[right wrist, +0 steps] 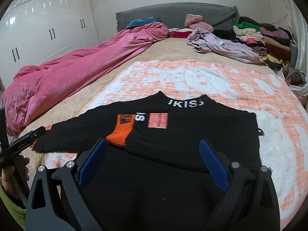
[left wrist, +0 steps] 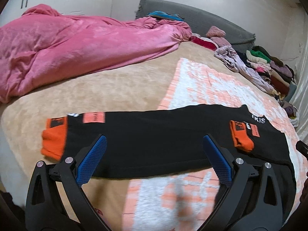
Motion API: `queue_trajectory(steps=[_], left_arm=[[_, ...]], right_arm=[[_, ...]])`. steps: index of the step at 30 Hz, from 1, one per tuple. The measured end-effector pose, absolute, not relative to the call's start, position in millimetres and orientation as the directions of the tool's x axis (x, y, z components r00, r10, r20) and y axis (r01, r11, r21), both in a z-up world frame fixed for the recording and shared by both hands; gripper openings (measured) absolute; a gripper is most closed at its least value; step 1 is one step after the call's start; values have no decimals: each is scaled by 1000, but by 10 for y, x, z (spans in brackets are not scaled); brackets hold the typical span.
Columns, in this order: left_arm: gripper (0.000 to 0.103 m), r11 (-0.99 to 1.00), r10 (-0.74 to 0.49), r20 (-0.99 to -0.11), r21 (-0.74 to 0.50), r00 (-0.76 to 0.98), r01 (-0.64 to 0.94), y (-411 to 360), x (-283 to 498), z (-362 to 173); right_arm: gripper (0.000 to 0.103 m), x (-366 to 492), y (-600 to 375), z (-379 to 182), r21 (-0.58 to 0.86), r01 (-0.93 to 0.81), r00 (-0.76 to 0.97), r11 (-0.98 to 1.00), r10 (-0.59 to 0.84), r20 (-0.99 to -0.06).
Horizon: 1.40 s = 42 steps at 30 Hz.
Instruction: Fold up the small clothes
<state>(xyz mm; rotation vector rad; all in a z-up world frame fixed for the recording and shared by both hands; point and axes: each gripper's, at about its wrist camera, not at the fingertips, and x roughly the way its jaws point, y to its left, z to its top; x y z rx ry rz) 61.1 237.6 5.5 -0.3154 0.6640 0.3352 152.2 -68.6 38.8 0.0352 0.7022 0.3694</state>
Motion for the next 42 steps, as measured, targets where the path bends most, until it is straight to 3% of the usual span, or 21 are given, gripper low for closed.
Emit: queue_trajectory(steps=[23, 33, 39, 42], left_arm=[[93, 691, 340, -684, -284, 645, -665, 3615, 32, -134], [93, 657, 302, -712, -327, 634, -679, 3764, 26, -323], [82, 658, 274, -729, -334, 628, -675, 3745, 145, -465], [67, 651, 280, -733, -329, 619, -684, 3738, 196, -528]], right_arm=[[96, 1507, -101, 278, 125, -410, 657, 903, 388, -646], [96, 1462, 621, 191, 90, -557, 589, 825, 469, -658], [96, 1422, 937, 157, 100, -607, 548, 788, 507, -665], [96, 1413, 953, 154, 114, -603, 548, 789, 514, -660]])
